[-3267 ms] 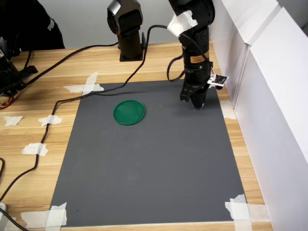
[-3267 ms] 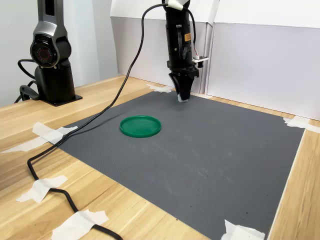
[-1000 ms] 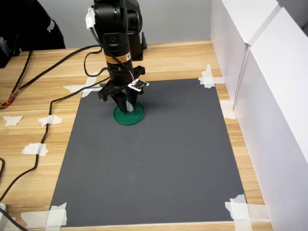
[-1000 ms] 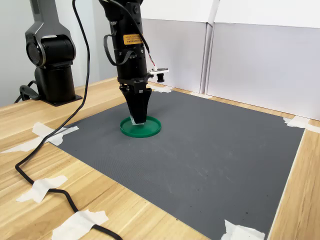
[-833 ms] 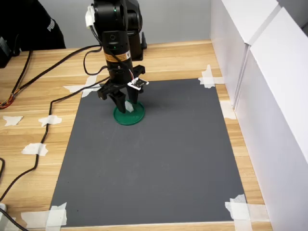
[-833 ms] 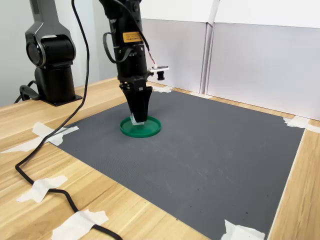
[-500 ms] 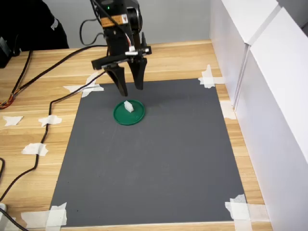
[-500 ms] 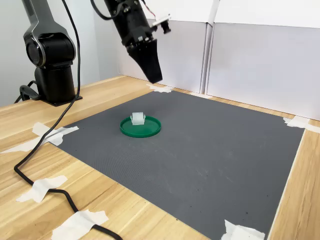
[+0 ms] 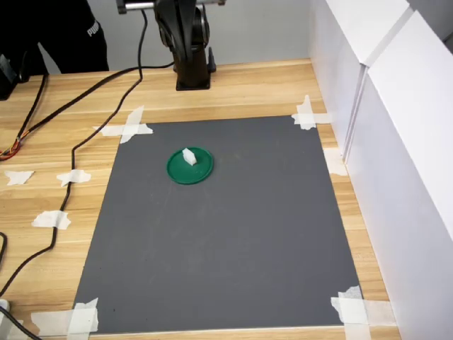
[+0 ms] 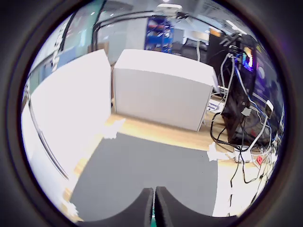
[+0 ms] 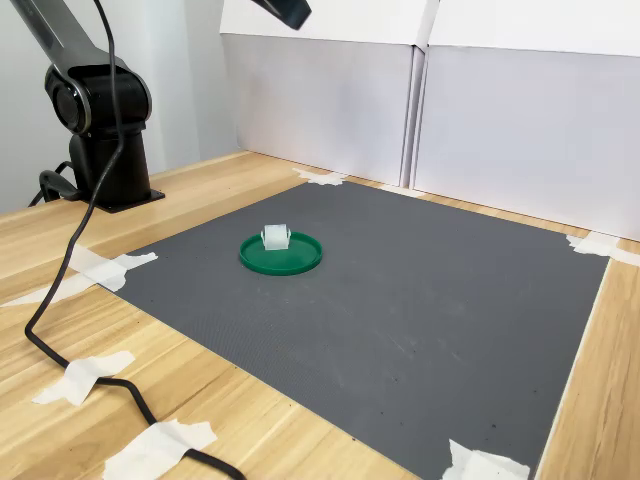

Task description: Grasp a white terminal and put it on the green lid.

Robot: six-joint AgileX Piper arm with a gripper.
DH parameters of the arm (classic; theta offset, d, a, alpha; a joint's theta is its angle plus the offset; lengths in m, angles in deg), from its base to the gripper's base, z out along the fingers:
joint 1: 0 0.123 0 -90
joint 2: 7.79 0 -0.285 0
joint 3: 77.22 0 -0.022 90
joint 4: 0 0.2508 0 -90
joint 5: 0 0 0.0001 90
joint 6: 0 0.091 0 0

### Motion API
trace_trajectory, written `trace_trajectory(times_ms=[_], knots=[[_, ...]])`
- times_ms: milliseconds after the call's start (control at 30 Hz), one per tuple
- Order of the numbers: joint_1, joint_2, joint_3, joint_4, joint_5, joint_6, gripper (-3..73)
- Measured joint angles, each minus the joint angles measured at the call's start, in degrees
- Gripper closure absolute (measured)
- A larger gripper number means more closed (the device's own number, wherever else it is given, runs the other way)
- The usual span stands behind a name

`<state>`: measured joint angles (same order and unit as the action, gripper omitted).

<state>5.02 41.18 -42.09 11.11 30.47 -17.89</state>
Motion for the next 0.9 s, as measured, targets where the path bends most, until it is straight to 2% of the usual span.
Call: trace_trajectory(times_ms=[67,167,300,600,733,900], knots=[[0.0,-2.2,0.2,-1.0,-0.2,3.6,70.9],[0.0,-6.6,2.9,-4.5,-1.5,8.7,71.1],[0.0,-13.9,8.7,-7.0,-1.7,10.7,71.1],[-0.7,-29.0,18.8,-5.6,-1.7,5.7,71.1],[-4.6,-33.1,21.3,-4.7,-1.5,4.3,71.1],[-9.6,-36.2,24.0,-1.1,-1.5,4.0,71.1]])
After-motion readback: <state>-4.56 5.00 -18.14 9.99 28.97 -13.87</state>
